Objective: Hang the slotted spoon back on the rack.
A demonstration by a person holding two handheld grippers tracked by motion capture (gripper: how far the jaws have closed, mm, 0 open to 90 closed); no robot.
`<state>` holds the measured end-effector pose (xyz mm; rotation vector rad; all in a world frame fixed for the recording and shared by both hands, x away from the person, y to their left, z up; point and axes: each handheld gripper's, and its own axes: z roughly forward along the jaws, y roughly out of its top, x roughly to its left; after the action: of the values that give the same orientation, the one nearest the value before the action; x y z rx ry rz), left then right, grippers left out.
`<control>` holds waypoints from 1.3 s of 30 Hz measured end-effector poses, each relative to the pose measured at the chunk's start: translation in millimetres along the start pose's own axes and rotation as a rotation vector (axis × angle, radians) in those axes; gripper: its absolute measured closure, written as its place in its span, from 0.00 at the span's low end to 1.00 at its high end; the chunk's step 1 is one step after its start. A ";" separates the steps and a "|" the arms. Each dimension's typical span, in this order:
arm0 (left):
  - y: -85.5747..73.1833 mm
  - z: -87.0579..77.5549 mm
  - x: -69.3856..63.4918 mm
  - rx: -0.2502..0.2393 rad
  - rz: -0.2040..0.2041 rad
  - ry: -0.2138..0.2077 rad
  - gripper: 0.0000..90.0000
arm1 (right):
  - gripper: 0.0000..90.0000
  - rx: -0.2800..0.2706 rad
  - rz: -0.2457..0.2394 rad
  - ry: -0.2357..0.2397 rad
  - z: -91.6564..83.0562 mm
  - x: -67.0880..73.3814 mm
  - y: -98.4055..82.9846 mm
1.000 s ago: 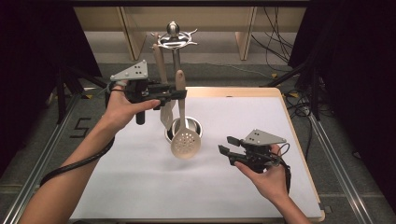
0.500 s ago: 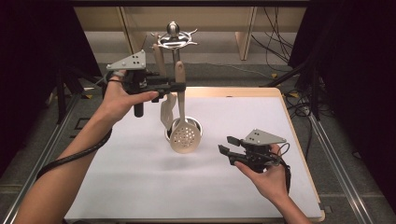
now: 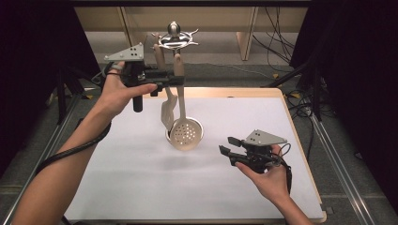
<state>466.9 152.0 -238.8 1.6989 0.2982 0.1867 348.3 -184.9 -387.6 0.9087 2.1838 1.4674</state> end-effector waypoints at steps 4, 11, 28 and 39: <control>1.3 0.0 3.0 0.001 -0.001 0.000 0.82 | 0.60 0.026 -0.002 -0.006 -1.9 0.5 0.5; -0.6 -0.9 9.0 -0.005 -0.030 -0.003 0.82 | 0.60 0.025 -0.001 -0.006 -1.8 0.3 0.6; -10.0 -0.2 19.4 -0.078 -0.146 0.013 0.81 | 0.60 0.020 -0.008 -0.008 -2.1 -0.5 0.0; -15.2 0.7 13.3 -0.110 -0.168 0.096 0.75 | 0.60 0.004 0.009 -0.024 -2.5 0.4 -0.4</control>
<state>478.3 157.3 -254.6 1.5504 0.4920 0.1577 346.4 -186.5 -386.9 0.9339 2.1683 1.4495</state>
